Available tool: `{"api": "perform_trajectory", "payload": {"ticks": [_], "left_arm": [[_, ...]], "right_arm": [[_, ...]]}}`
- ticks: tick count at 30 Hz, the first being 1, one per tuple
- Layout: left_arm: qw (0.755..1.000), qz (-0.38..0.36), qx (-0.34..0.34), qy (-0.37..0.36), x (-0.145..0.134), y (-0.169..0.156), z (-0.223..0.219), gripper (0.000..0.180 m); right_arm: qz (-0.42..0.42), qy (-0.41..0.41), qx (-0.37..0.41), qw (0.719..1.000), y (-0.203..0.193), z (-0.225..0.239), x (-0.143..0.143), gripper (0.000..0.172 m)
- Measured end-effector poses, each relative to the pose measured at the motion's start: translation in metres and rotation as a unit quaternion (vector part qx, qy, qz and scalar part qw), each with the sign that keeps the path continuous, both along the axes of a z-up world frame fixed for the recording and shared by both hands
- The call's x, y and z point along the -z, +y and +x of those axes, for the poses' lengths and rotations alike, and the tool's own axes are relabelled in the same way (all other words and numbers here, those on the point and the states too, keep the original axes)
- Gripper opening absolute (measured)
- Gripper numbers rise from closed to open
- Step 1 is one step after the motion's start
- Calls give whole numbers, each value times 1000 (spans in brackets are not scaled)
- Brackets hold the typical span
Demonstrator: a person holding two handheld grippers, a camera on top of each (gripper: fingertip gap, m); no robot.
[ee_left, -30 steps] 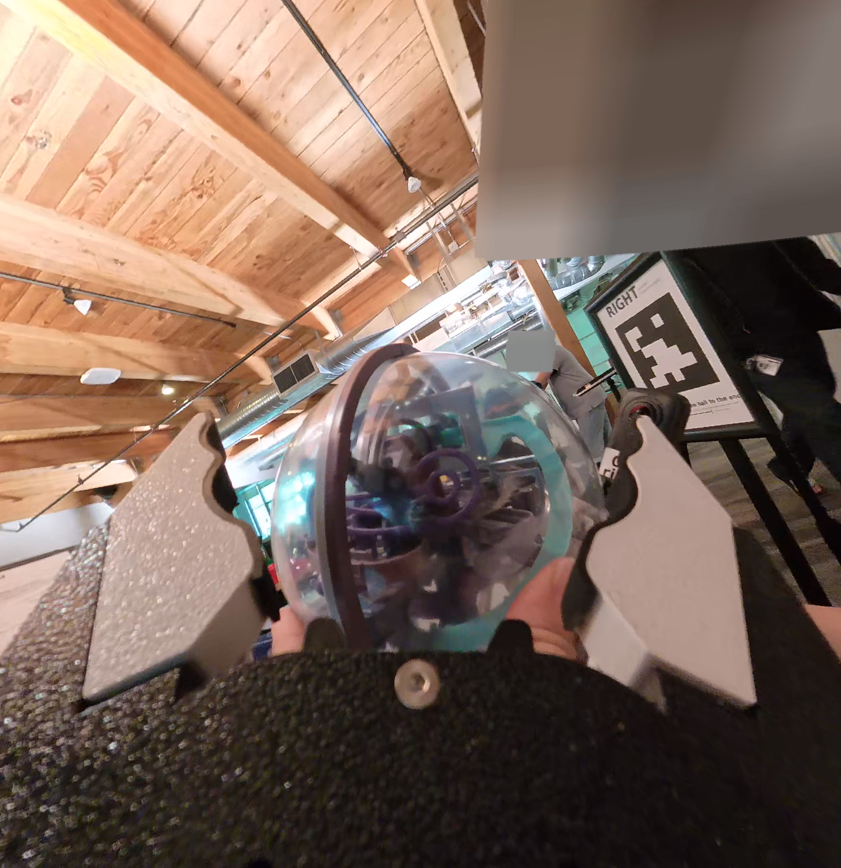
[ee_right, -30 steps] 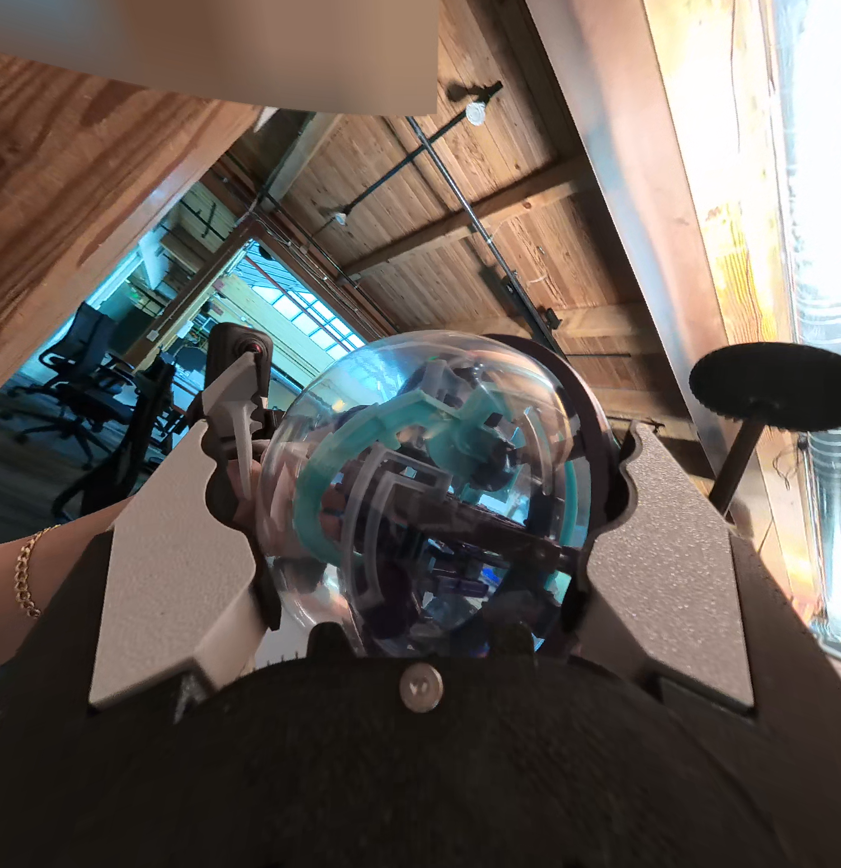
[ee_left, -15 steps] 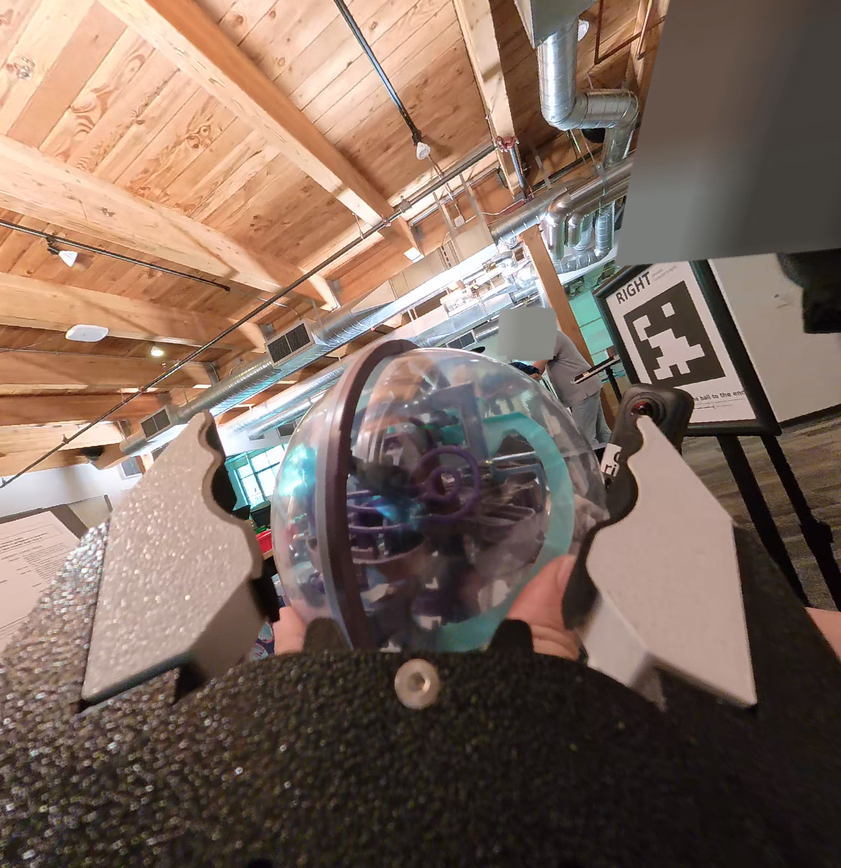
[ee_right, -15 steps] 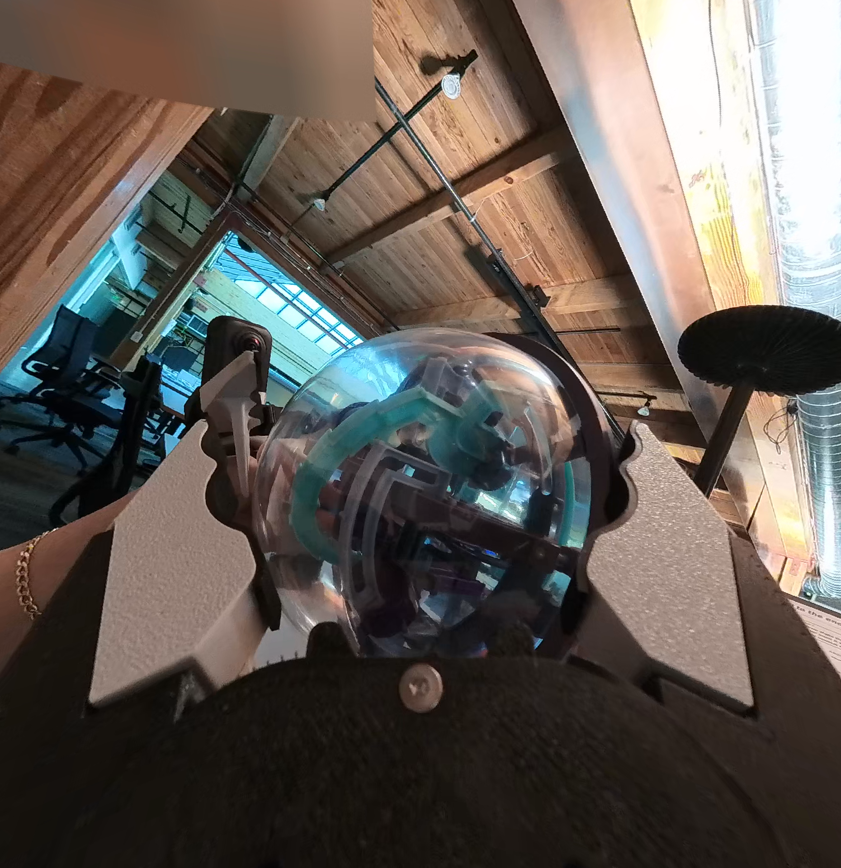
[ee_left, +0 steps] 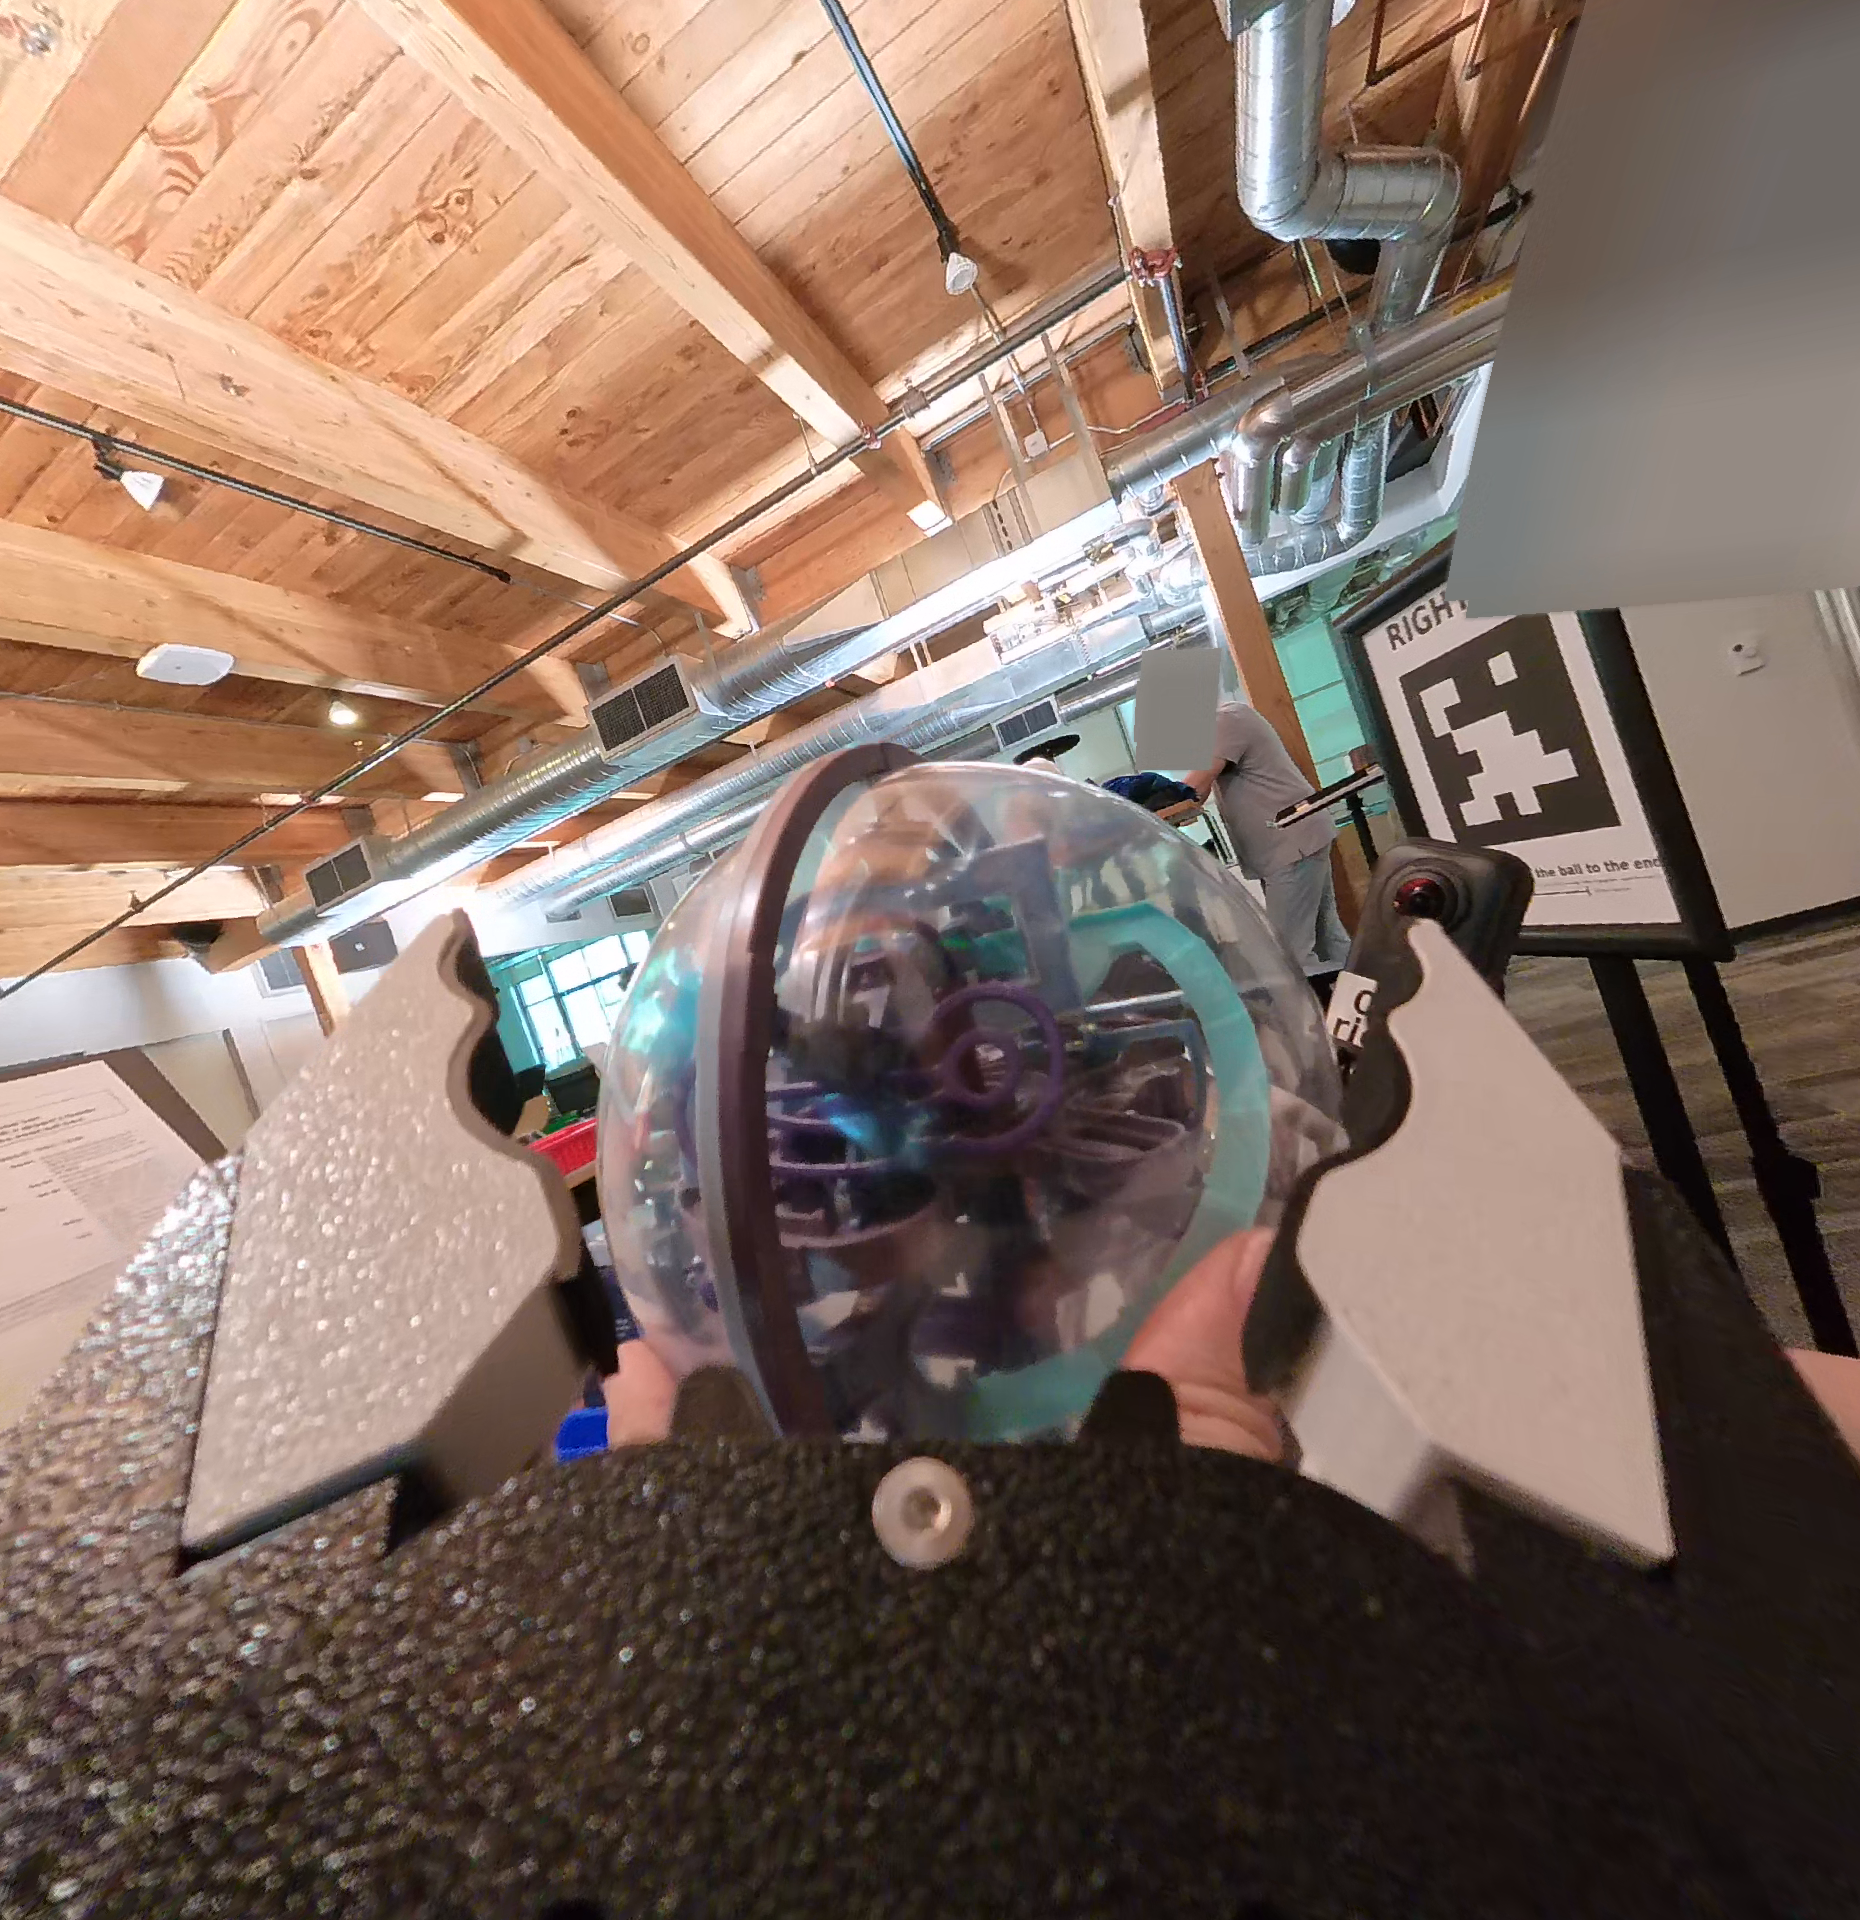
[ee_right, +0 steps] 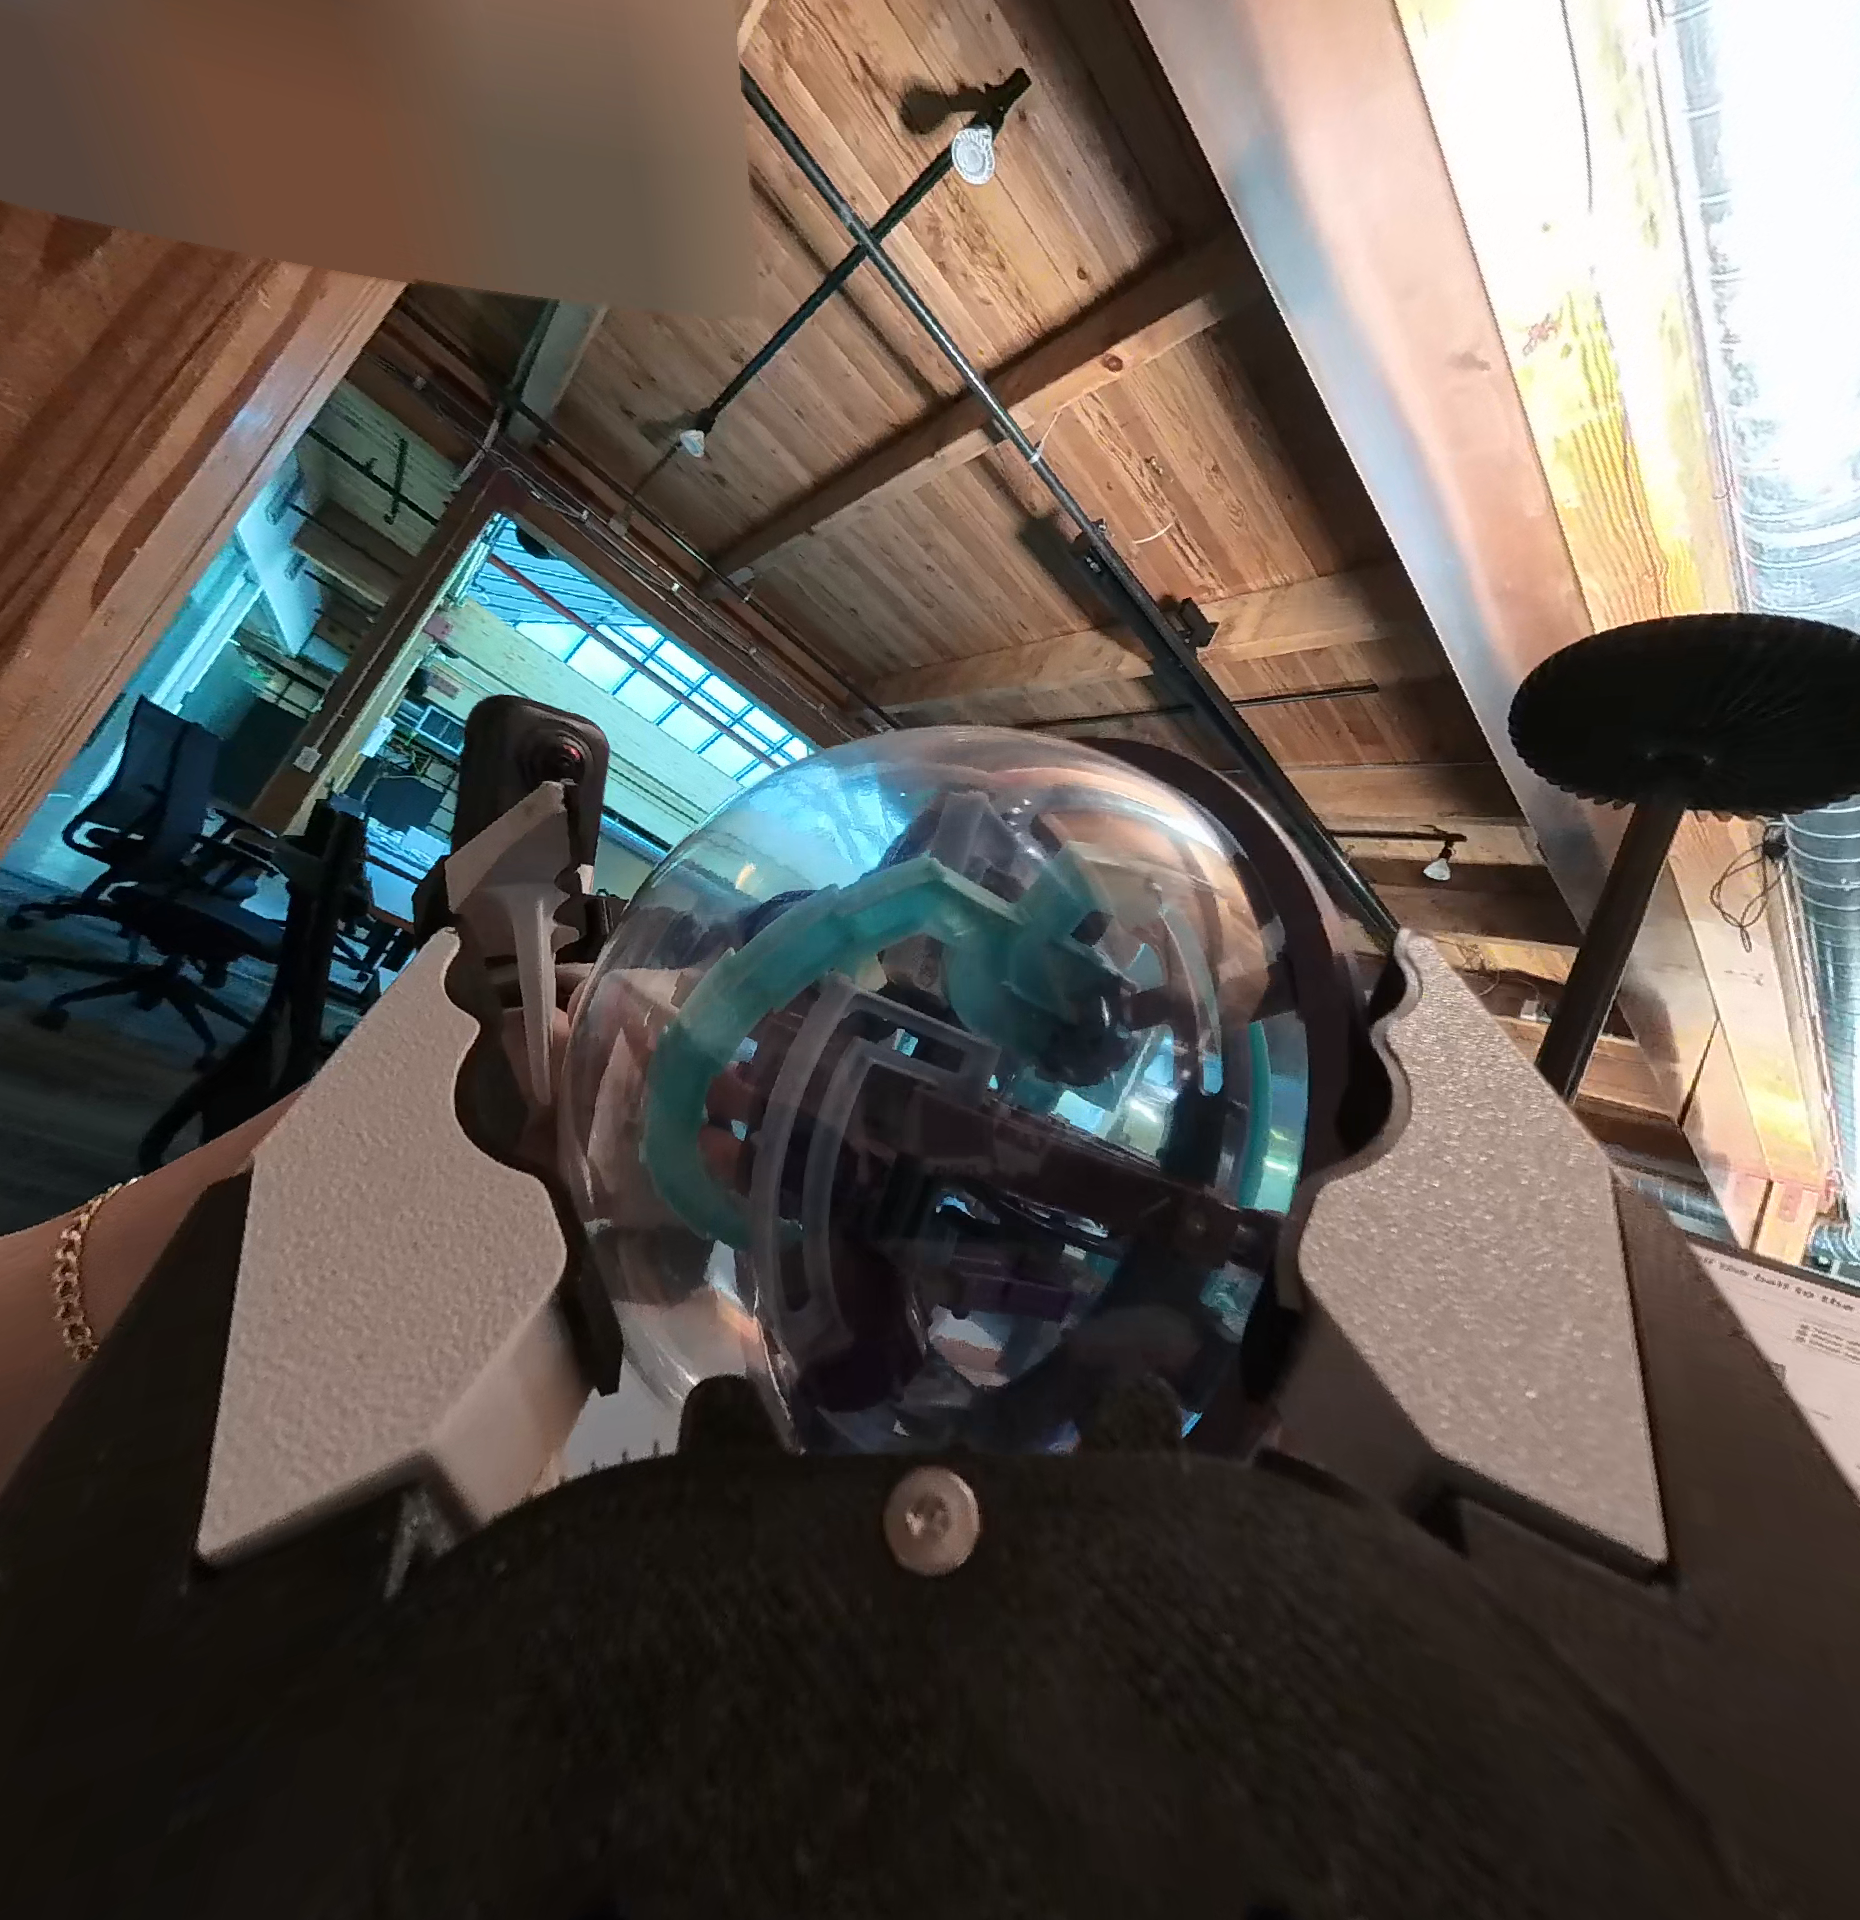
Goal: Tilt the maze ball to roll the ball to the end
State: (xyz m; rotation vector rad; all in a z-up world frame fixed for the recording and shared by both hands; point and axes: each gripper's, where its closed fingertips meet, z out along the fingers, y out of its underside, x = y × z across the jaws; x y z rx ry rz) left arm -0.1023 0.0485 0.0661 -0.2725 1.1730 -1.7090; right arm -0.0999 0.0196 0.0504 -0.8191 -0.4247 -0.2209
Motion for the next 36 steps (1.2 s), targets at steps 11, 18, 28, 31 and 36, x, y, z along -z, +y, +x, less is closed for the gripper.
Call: {"api": "perform_trajectory", "payload": {"ticks": [11,18,28,31,36], "left_arm": [[999,-23,7,40,5,7,9,157],[998,-29,7,50,6,9,12,157],[998,-28,7,54,7,8,12,157],[998,-29,6,57,7,9,12,157],[997,-31,6,67,9,10,15,157]], "right_arm": [[-22,14,9,1000,7,8,6,157],[-25,21,2,999,8,9,8,157],[-26,24,2,999,8,9,8,157],[-29,26,2,999,8,10,9,157],[-34,32,2,999,10,13,11,157]]}}
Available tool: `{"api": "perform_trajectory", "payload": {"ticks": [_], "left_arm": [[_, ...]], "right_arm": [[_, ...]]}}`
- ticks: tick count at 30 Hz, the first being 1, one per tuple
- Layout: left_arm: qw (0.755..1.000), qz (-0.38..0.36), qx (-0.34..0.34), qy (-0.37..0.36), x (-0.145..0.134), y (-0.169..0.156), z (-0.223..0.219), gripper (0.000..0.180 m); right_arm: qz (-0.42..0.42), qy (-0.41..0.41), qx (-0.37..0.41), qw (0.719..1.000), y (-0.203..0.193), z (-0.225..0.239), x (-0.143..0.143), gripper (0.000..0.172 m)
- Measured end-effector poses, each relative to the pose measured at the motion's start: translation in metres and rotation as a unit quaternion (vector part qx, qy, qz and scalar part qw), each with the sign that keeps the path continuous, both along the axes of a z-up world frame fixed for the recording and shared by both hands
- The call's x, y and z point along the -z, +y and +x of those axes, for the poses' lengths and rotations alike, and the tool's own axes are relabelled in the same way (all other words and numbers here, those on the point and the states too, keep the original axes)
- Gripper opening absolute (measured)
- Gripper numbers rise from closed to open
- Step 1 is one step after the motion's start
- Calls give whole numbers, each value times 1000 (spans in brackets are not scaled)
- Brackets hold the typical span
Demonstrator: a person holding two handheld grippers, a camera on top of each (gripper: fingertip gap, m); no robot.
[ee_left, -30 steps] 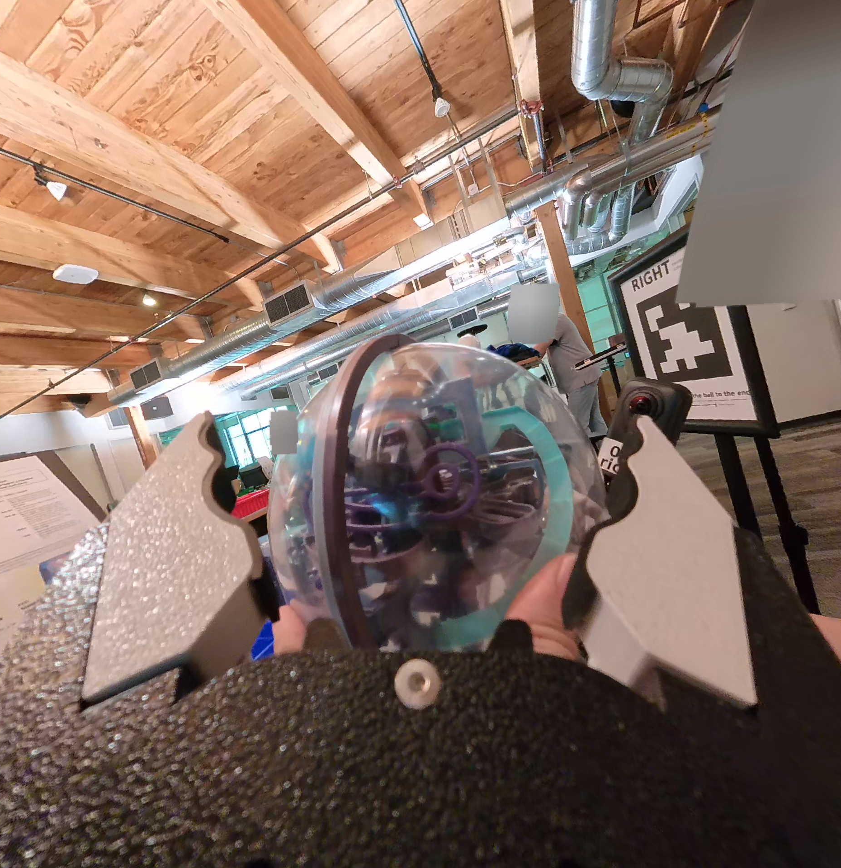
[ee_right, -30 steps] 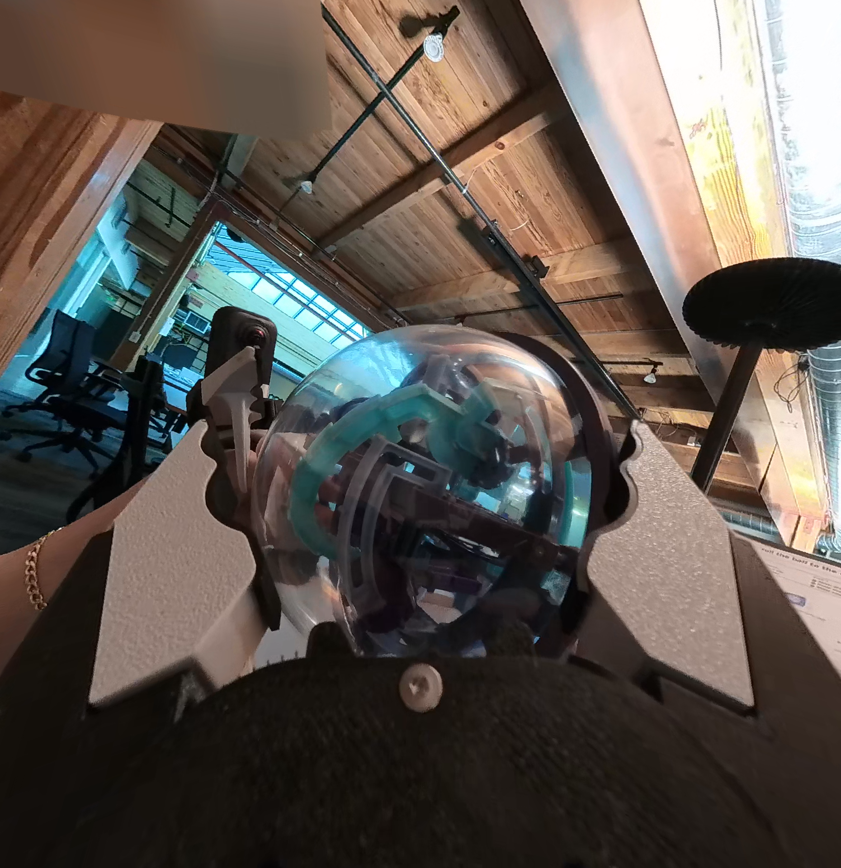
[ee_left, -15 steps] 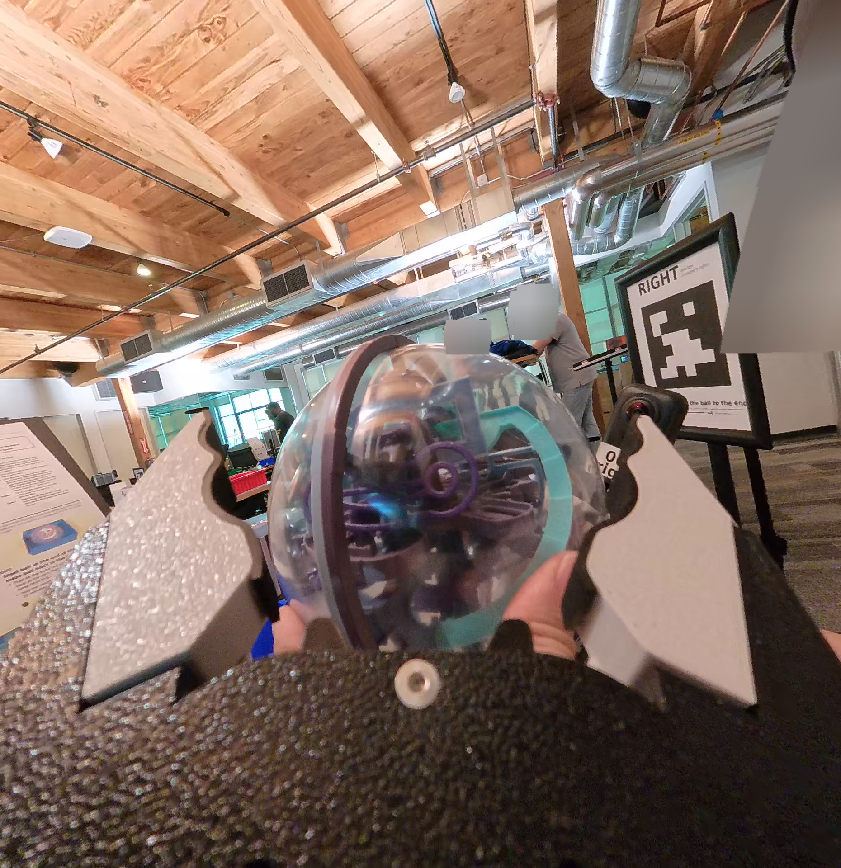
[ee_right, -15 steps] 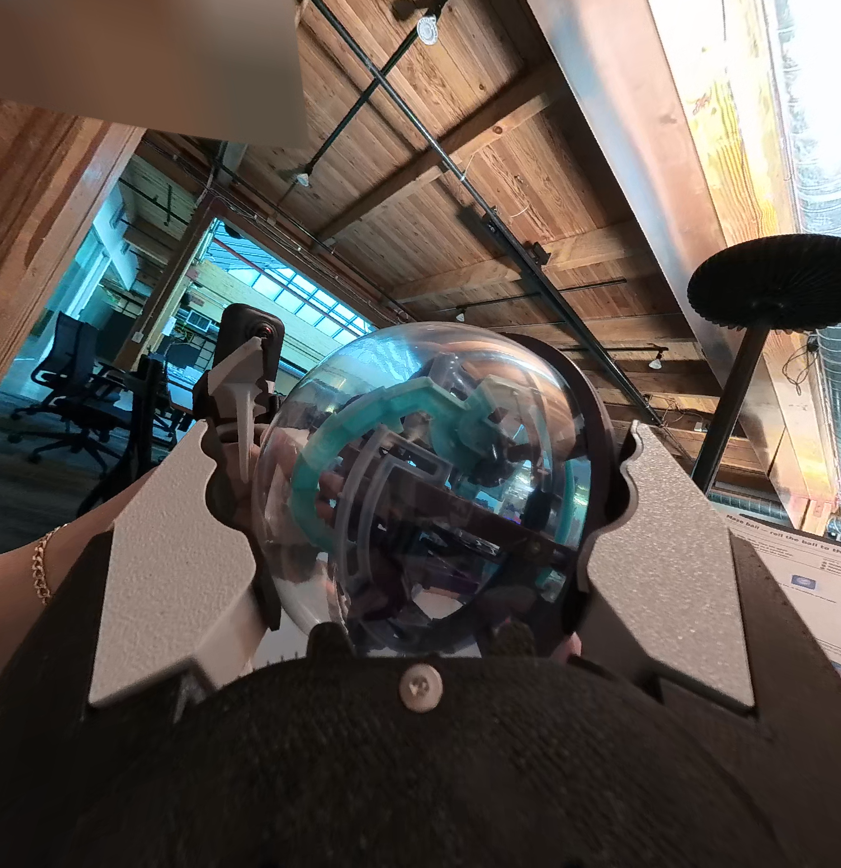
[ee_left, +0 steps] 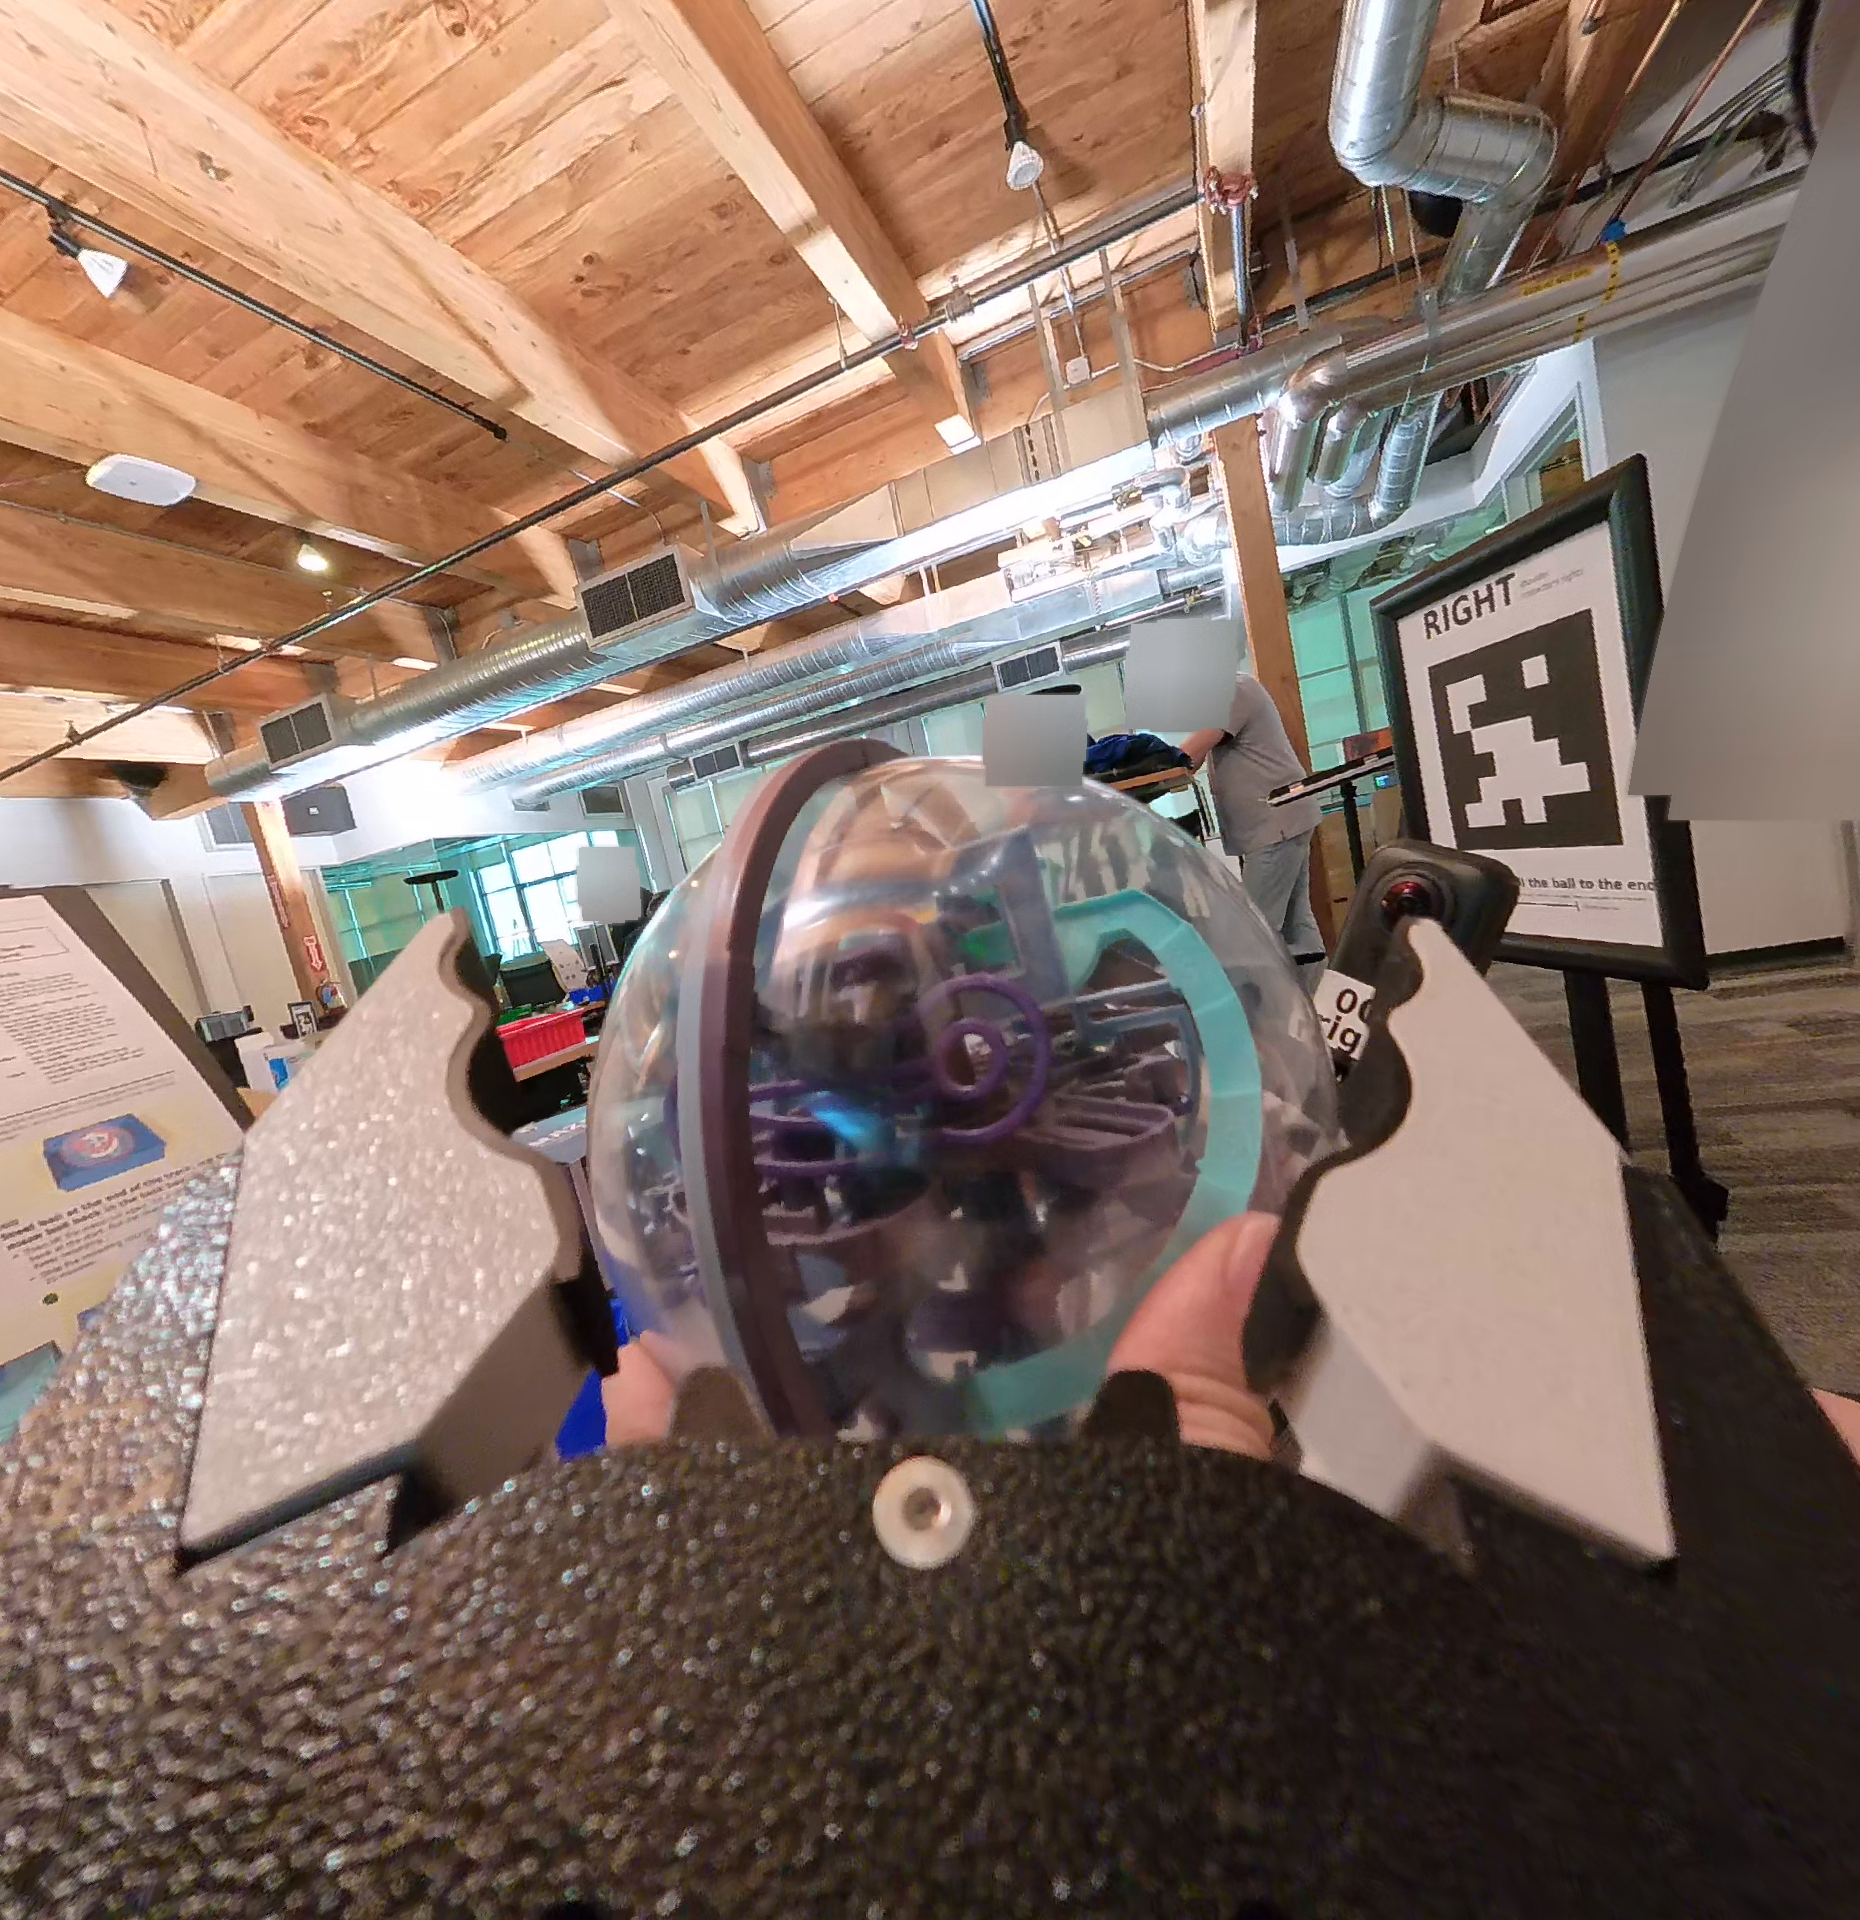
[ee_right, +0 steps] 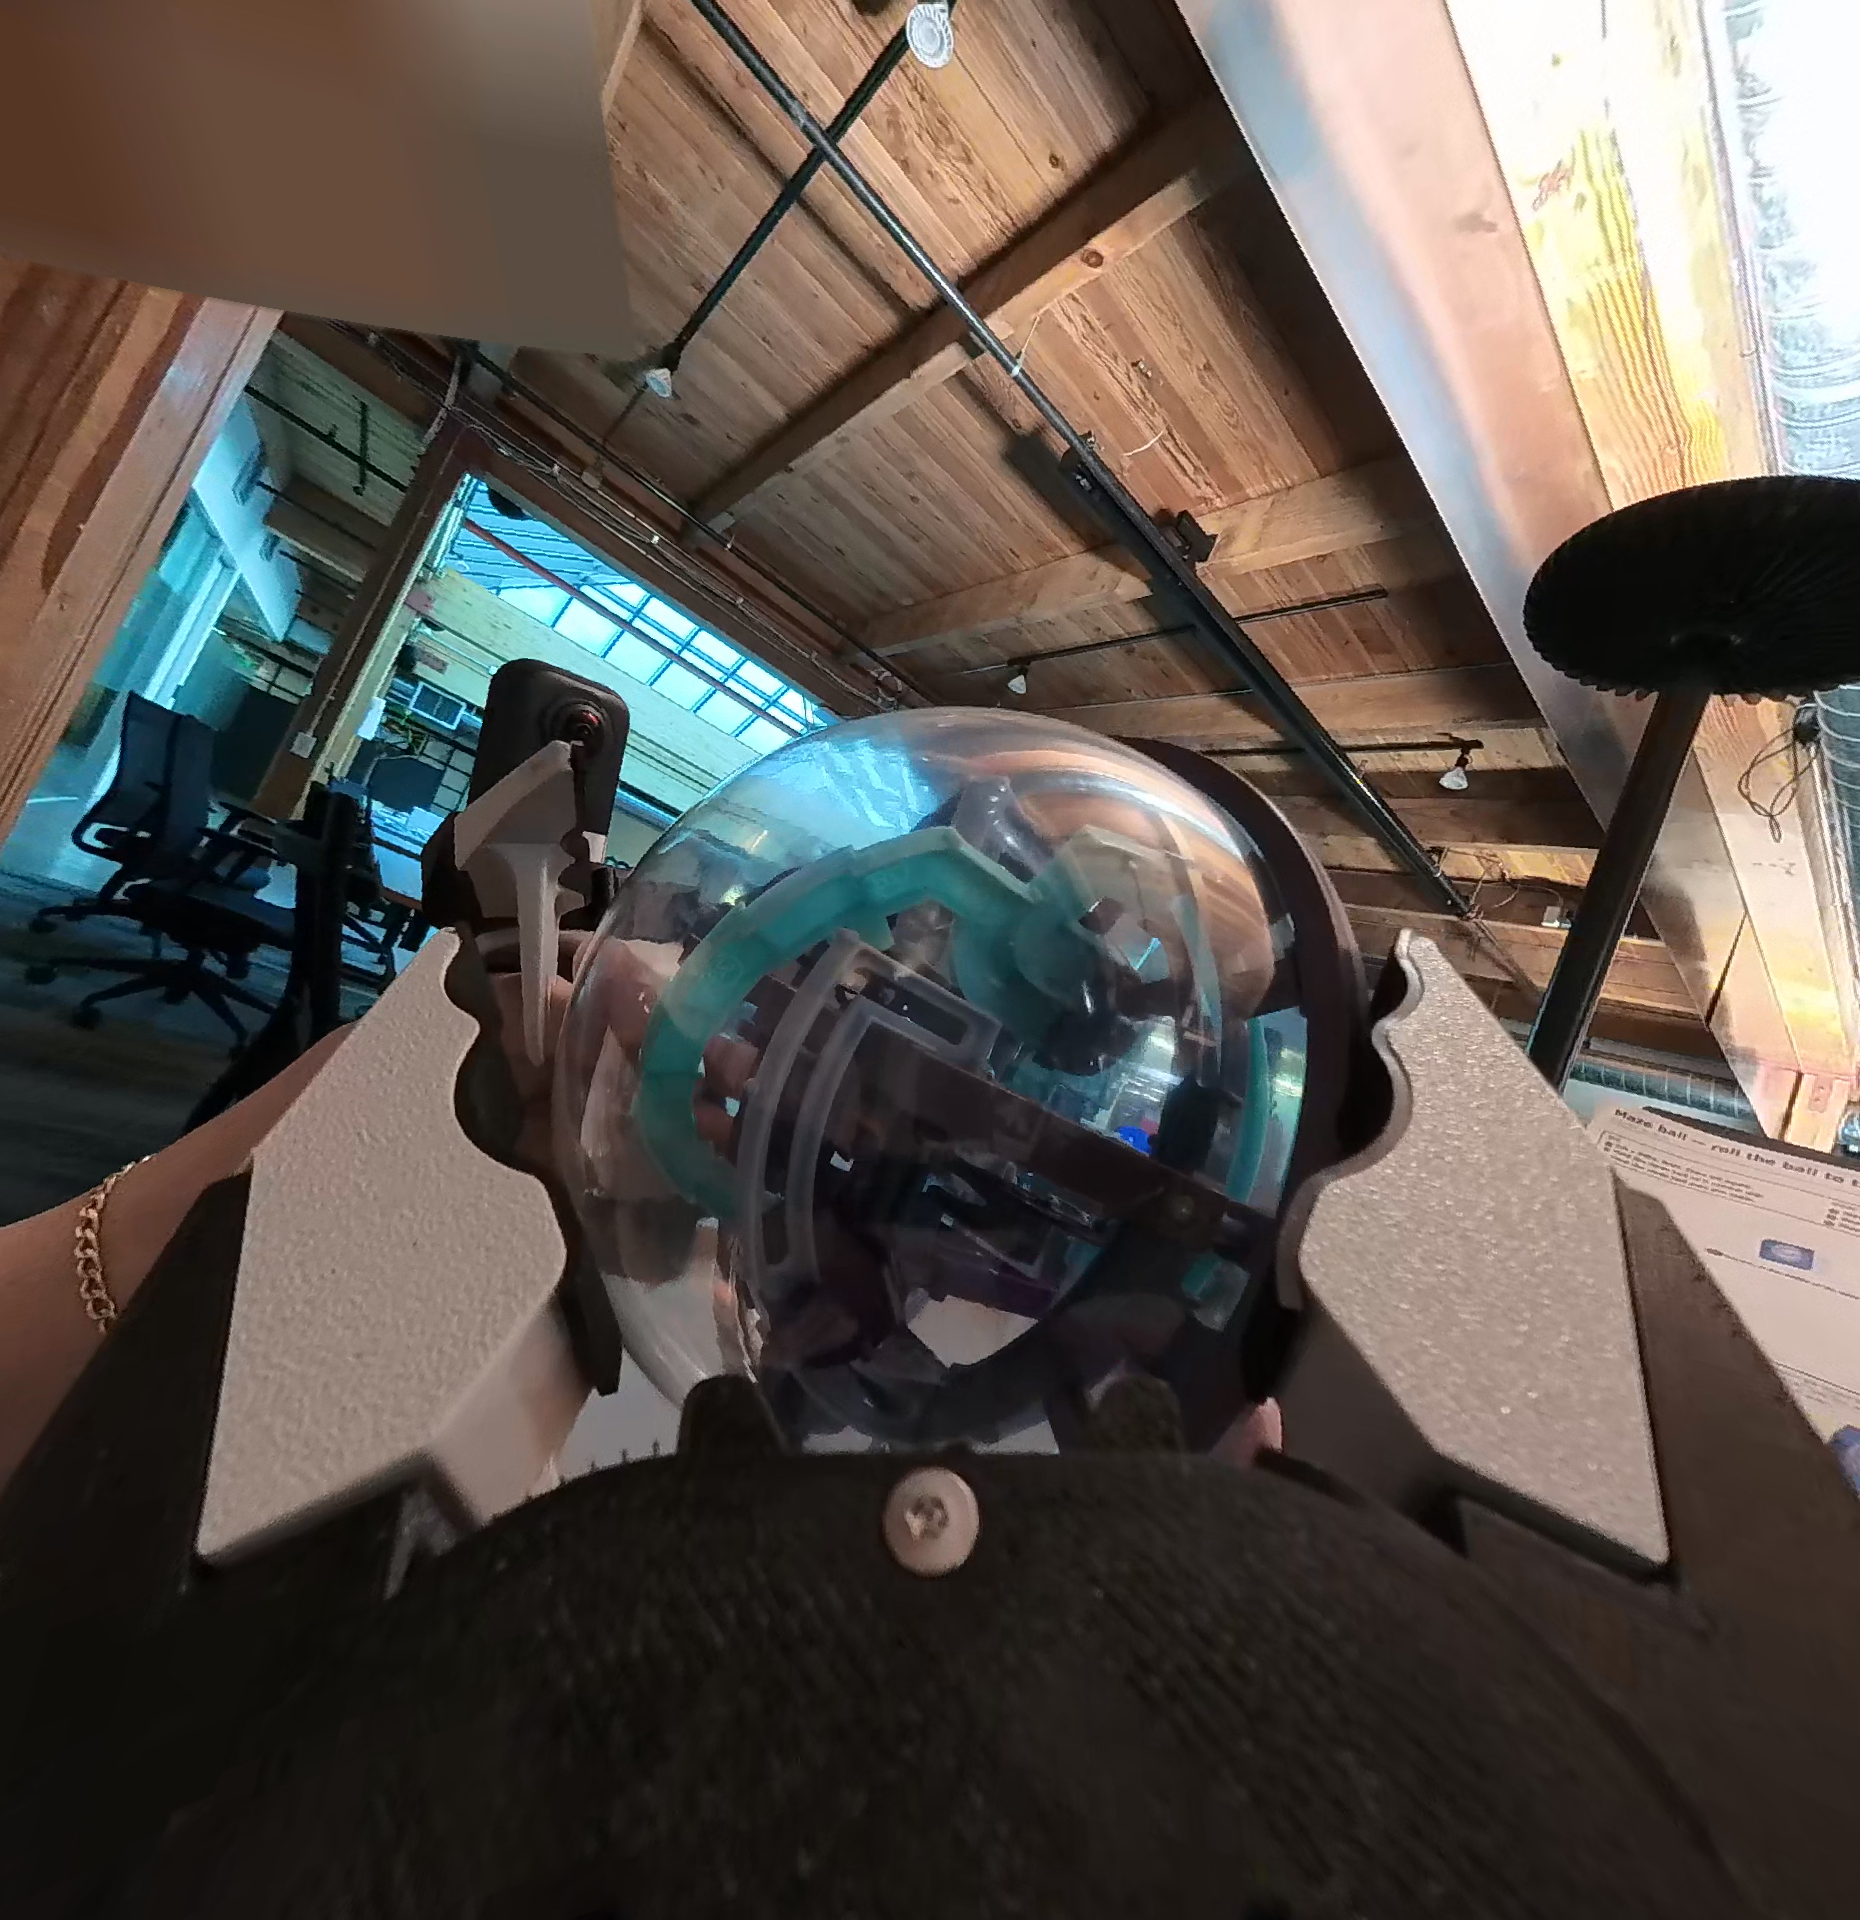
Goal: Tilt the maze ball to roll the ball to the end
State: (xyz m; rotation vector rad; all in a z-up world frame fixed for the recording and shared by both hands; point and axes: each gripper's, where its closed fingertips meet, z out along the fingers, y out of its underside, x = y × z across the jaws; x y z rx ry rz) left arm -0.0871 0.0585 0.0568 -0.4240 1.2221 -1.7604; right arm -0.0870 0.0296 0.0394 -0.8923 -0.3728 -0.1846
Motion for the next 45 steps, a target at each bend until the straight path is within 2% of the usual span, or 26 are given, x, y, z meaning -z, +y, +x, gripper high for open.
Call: {"api": "perform_trajectory", "payload": {"ticks": [11,13,14,16,17,19,27,34,40,45], "left_arm": [[1000,-3,-5,15,3,4,4,156],[996,-27,-27,78,17,18,29,156],[990,-48,-19,127,35,26,47,157],[961,-91,50,255,78,31,76,157],[944,-103,72,306,95,32,86,157],[926,-122,88,345,114,35,97,157],[903,-151,86,394,138,45,112,157],[895,-167,99,403,144,43,115,157],[908,-154,99,377,131,41,109,157],[946,-122,108,282,99,33,92,157]], "right_arm": [[-22,19,5,1000,7,7,4,156],[-101,89,57,989,31,38,21,157],[-146,144,70,976,44,56,37,158],[-222,257,67,938,61,86,74,157],[-240,281,68,927,64,93,87,157],[-253,307,73,915,67,103,102,157],[-286,361,65,885,76,117,127,157],[-298,365,79,879,73,119,132,157],[-277,335,79,897,70,112,119,157],[-225,237,95,940,60,97,87,158]]}}
